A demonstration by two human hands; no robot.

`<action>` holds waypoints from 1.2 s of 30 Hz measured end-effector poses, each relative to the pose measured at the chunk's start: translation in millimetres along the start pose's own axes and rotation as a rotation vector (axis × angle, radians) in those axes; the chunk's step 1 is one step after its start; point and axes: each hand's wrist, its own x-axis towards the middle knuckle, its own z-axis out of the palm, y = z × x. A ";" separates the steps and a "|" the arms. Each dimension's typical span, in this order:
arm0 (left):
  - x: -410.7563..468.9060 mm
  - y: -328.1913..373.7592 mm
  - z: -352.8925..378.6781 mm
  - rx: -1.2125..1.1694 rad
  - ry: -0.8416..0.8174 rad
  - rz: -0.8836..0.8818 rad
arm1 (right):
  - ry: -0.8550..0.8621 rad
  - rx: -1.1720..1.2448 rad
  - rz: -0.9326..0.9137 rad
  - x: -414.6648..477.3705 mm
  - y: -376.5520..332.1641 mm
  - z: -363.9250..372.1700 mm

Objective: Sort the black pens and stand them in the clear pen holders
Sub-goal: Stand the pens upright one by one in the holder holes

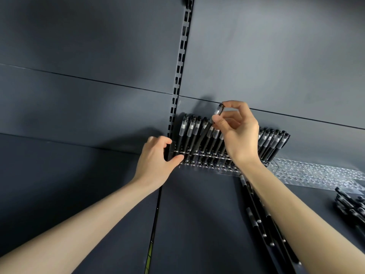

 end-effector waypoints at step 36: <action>16.6 -10.9 14.6 0.134 -0.047 -0.055 | -0.226 -0.483 -0.104 -3.2 26.0 11.6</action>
